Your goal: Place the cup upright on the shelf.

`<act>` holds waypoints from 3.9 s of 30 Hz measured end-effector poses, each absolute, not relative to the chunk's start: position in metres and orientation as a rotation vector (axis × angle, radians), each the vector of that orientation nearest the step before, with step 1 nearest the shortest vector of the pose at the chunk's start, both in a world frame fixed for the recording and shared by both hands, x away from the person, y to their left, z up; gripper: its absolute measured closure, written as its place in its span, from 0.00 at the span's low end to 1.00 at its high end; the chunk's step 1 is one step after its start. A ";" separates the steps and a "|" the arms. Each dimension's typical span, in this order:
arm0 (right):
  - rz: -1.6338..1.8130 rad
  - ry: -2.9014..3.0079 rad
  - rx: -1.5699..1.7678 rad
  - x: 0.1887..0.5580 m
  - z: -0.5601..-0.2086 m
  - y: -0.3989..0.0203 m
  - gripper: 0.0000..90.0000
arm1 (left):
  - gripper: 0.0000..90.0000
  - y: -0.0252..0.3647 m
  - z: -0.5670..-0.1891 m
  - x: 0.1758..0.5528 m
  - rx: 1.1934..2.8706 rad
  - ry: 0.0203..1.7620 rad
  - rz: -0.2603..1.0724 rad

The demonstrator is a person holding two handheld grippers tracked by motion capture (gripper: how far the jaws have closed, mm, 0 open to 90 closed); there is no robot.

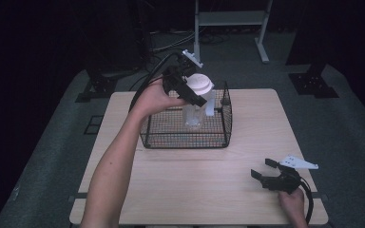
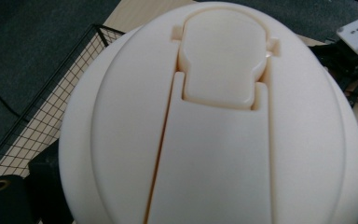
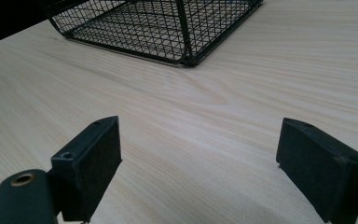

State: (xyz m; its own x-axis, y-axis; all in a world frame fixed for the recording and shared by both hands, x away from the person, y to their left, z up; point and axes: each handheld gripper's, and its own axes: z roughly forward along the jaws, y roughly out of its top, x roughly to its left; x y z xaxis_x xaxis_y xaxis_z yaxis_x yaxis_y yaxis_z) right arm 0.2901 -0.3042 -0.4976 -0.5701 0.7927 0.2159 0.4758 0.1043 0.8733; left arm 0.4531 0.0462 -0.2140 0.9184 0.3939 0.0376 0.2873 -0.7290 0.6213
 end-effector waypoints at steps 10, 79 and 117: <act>1.458 2.077 1.260 0.290 -0.497 -0.305 0.14 | 0.06 0.042 -0.220 0.477 2.431 0.546 0.232; 1.475 2.069 1.266 0.291 -0.497 -0.308 0.14 | 0.06 0.025 -0.343 0.540 2.401 0.745 0.180; 1.464 2.075 1.262 0.291 -0.497 -0.306 0.14 | 0.00 0.036 -0.351 0.531 2.351 0.739 0.225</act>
